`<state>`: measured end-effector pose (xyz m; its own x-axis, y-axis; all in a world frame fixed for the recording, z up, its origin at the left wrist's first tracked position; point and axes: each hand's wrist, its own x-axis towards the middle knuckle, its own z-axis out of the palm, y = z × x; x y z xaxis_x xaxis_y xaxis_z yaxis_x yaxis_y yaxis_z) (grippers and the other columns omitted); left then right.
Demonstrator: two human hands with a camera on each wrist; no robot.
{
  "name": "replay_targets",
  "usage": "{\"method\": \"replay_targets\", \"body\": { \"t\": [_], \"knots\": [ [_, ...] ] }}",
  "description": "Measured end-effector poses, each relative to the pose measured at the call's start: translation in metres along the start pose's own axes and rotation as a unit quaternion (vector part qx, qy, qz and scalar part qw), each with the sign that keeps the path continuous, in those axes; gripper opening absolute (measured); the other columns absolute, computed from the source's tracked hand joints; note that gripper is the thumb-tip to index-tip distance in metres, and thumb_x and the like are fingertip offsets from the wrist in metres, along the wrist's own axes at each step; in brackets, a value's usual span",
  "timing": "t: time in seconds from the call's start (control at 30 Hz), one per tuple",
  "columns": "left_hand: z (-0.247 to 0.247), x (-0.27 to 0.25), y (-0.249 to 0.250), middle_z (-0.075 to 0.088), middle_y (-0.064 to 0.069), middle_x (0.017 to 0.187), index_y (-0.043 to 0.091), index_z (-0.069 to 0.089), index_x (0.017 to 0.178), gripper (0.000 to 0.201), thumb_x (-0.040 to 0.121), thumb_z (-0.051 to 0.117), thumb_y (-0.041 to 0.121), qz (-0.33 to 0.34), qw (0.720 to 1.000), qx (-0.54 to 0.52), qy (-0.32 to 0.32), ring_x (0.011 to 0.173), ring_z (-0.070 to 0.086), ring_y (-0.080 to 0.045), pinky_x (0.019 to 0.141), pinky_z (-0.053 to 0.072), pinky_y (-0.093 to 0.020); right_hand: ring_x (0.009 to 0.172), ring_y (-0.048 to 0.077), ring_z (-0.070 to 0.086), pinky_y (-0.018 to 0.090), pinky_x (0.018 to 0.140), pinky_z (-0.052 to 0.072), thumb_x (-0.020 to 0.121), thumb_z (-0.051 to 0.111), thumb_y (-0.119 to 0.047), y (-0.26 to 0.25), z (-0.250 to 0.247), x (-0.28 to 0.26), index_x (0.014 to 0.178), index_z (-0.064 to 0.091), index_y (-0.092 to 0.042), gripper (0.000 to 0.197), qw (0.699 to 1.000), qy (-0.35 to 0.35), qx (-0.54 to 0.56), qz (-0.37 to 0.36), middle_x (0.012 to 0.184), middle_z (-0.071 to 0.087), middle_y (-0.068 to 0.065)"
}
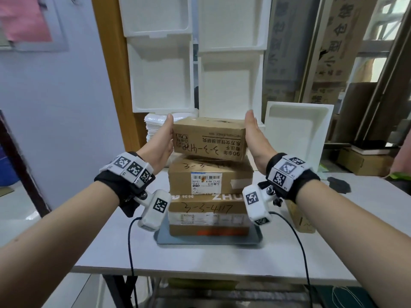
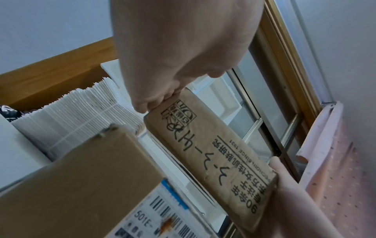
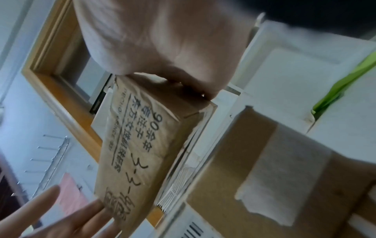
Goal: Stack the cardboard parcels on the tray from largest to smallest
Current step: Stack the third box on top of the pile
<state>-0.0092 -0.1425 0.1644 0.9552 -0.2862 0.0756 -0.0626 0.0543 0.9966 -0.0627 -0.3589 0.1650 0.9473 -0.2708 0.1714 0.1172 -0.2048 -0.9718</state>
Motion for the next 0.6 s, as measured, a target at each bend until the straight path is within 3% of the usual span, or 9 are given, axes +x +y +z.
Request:
{"method": "replay_targets", "body": {
  "t": [0.07,0.13,0.23,0.37,0.47,0.53,0.6],
  "knots": [
    [0.000,-0.008,-0.005,0.035,0.002,0.155,0.021,0.030,0.152,0.068,0.098,0.021,0.062,0.004,1.000,0.011,0.000,0.144,0.030,-0.014,0.120,0.018,-0.035,0.144,0.017,0.030,0.047,0.117,0.019,0.051,0.016,-0.103,0.011,0.001,0.012,0.153,0.017,-0.039,0.121,1.000,-0.011,-0.006,0.010,0.158,0.031,-0.006],
    [0.002,-0.016,-0.012,0.034,0.005,0.156,0.025,0.030,0.151,0.067,0.097,0.019,0.063,0.008,0.999,0.039,0.001,0.145,0.027,-0.014,0.119,0.016,-0.034,0.142,0.016,0.034,0.048,0.118,0.021,0.047,0.012,-0.105,0.030,0.002,0.022,0.151,0.026,-0.039,0.124,0.999,-0.012,-0.031,0.010,0.156,0.036,-0.007],
    [0.005,-0.023,-0.019,0.037,0.006,0.153,0.029,0.031,0.150,0.062,0.099,0.015,0.060,0.022,0.998,0.061,0.010,0.143,0.030,-0.014,0.111,0.020,-0.029,0.136,0.021,0.043,0.046,0.116,0.027,0.057,0.004,-0.099,0.033,0.005,0.010,0.148,0.036,-0.034,0.116,0.998,0.029,-0.050,0.007,0.149,0.046,-0.001],
    [0.006,-0.019,-0.016,0.038,0.002,0.154,0.022,0.034,0.150,0.066,0.099,0.014,0.060,0.018,0.999,0.043,0.016,0.143,0.031,-0.014,0.104,0.025,-0.025,0.134,0.024,0.045,0.044,0.115,0.030,0.078,0.005,-0.085,0.024,0.006,-0.010,0.148,0.040,-0.027,0.097,0.996,0.052,-0.076,-0.007,0.146,0.050,0.002],
    [0.009,-0.014,-0.016,0.039,0.001,0.153,0.022,0.033,0.150,0.069,0.098,0.014,0.062,0.004,0.999,0.025,0.022,0.143,0.032,-0.016,0.107,0.024,-0.028,0.137,0.024,0.041,0.039,0.116,0.027,0.080,0.008,-0.084,0.029,0.008,-0.022,0.151,0.033,-0.028,0.093,0.993,0.040,-0.103,-0.030,0.150,0.045,0.001],
    [0.009,-0.013,-0.017,0.041,0.002,0.152,0.025,0.034,0.150,0.070,0.096,0.015,0.065,-0.002,0.999,0.018,0.026,0.142,0.033,-0.017,0.110,0.023,-0.030,0.138,0.025,0.040,0.033,0.110,0.026,0.090,0.014,-0.074,0.035,0.007,-0.023,0.151,0.031,-0.026,0.079,0.992,0.034,-0.110,-0.045,0.150,0.044,0.002],
    [0.006,-0.012,-0.019,0.045,0.002,0.149,0.028,0.036,0.149,0.072,0.093,0.017,0.070,0.001,1.000,0.015,0.018,0.141,0.036,-0.017,0.117,0.022,-0.036,0.137,0.025,0.040,0.034,0.110,0.026,0.093,0.016,-0.069,0.036,0.005,-0.021,0.149,0.033,-0.025,0.073,0.992,0.033,-0.112,-0.049,0.149,0.045,0.003]
  ]
}}
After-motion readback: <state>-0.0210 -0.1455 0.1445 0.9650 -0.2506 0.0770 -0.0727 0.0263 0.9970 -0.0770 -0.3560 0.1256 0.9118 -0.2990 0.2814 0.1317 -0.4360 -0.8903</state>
